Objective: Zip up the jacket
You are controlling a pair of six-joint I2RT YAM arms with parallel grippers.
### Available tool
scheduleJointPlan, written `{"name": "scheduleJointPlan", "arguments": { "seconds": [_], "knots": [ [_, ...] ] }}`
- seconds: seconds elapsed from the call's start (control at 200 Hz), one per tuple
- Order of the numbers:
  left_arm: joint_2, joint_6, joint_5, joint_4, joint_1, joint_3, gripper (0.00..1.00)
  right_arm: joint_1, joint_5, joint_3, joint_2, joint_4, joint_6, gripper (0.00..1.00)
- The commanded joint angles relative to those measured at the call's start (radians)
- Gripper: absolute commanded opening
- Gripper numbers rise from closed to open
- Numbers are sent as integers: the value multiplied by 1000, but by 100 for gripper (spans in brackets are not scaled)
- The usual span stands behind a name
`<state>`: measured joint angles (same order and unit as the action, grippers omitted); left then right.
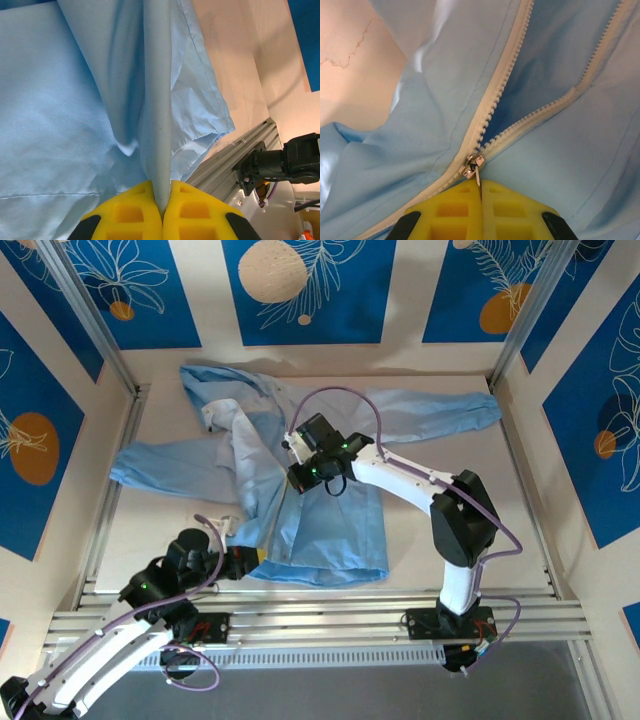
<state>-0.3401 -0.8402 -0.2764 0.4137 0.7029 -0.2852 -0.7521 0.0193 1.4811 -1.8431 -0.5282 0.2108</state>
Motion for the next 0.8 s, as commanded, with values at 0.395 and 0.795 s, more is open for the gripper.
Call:
{"name": "scheduleJointPlan", "arguments": {
  "seconds": [0.395, 0.795],
  "knots": [
    [10, -8, 1, 57, 4, -12, 0, 69, 36, 129, -92, 4, -37, 0],
    [-38, 14, 1, 31, 3, -28, 0, 112, 11, 216, -161, -13, -55, 0]
  ]
}}
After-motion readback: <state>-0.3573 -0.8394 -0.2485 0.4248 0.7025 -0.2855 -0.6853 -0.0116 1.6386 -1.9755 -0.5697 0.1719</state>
